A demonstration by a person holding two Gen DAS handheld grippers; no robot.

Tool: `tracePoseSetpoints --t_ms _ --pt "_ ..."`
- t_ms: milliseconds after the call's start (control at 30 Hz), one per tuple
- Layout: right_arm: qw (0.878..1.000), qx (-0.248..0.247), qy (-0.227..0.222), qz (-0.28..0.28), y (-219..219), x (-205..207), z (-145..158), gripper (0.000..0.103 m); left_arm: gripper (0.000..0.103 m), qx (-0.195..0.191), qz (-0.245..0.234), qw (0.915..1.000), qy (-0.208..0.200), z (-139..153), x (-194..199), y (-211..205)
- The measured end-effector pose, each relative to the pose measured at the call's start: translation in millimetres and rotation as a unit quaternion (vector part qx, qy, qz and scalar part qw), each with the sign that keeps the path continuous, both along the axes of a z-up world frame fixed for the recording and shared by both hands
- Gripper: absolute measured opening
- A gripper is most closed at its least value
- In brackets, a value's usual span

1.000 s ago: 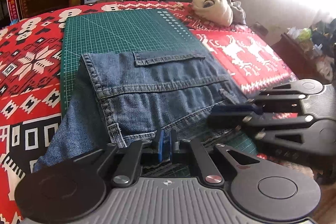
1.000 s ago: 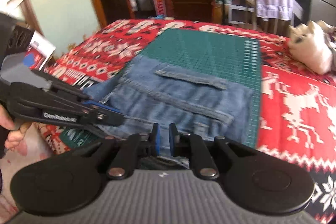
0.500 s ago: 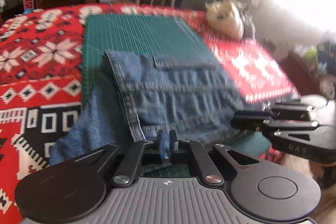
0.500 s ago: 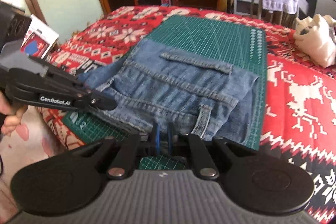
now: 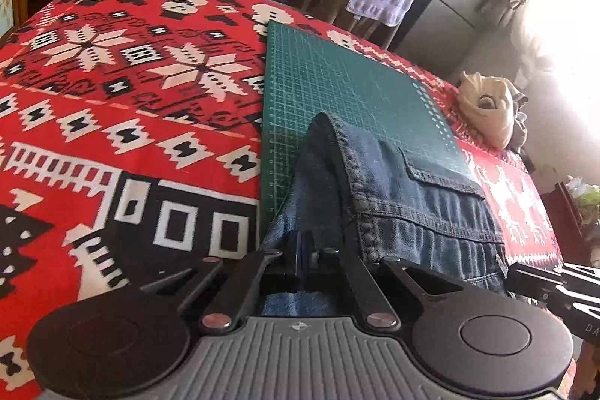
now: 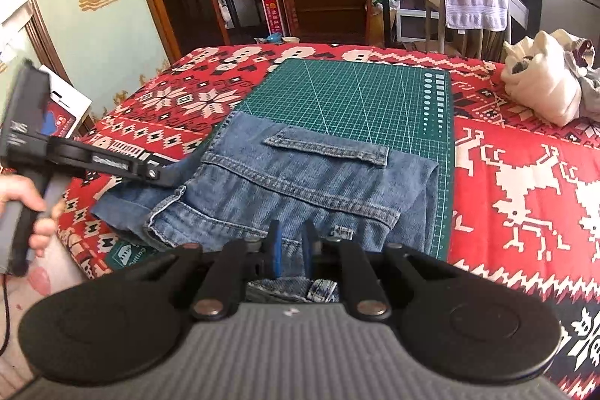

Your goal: Fold clothes

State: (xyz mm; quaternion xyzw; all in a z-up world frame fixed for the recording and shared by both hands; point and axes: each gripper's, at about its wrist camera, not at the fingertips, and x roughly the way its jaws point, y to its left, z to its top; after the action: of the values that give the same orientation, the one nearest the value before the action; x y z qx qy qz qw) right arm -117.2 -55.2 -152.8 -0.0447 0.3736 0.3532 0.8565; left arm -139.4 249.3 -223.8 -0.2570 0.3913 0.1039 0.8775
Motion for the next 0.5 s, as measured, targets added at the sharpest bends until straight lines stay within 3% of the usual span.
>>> tracePoseSetpoints --t_ms 333,500 --pt "1.0 0.001 0.017 -0.016 -7.3 -1.6 -6.6 0.012 0.003 0.01 -0.009 0.9997 0.019 4.9 -34.1 -7.4" --pt "0.999 0.004 0.024 -0.023 -9.1 0.5 -9.2 0.012 0.002 0.019 0.0 0.9996 0.019 14.2 -26.0 -11.9"
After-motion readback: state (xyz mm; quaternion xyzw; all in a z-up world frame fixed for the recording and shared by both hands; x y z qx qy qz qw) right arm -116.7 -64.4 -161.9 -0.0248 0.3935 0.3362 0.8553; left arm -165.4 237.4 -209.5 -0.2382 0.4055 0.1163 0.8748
